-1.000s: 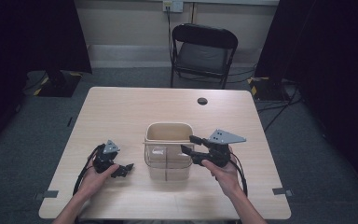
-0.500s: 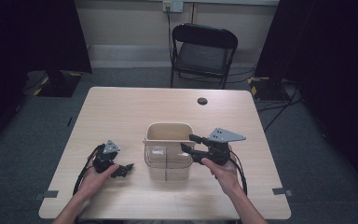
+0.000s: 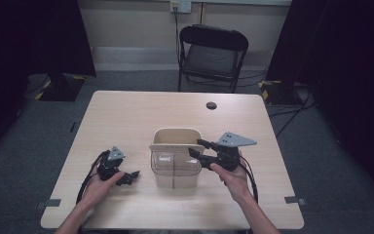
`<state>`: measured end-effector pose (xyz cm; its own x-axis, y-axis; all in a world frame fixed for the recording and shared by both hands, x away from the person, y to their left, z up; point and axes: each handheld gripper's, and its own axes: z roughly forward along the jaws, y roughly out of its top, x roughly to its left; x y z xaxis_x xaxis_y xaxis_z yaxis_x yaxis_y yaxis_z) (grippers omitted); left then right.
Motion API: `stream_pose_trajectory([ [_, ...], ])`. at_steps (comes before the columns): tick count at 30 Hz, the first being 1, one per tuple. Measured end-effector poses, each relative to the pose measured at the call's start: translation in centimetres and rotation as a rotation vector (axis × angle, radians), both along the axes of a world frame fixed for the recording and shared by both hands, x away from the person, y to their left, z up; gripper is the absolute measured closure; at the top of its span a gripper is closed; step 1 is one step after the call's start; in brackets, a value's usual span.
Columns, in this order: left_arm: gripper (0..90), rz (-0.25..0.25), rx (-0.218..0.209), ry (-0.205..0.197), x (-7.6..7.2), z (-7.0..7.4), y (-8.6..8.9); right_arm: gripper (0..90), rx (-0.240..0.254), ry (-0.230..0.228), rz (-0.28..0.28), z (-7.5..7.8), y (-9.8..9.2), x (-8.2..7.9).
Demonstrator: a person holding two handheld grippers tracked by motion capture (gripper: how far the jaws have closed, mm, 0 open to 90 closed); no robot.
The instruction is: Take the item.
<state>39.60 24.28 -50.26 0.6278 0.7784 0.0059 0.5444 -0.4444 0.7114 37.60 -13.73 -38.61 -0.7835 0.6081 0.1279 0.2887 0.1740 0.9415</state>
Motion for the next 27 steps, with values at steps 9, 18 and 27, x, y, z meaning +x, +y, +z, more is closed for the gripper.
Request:
stream_pose_trajectory([
  [9, 1.0, 0.0, 0.0, 0.0, 0.0, 0.0, 0.0, 50.6, 0.004, 0.006, 0.001, 0.12, 0.09, 0.25],
  [18, 0.9, 0.003, -0.004, 0.0, -0.01, -0.02, -0.03, 50.5, 0.011, 0.003, -0.004, 0.22, 0.28, 0.54],
  [27, 0.9, 0.0, 0.0, 0.0, 0.0, 0.0, 0.0, 50.4, 0.022, 0.009, -0.007, 0.16, 0.31, 0.76],
])
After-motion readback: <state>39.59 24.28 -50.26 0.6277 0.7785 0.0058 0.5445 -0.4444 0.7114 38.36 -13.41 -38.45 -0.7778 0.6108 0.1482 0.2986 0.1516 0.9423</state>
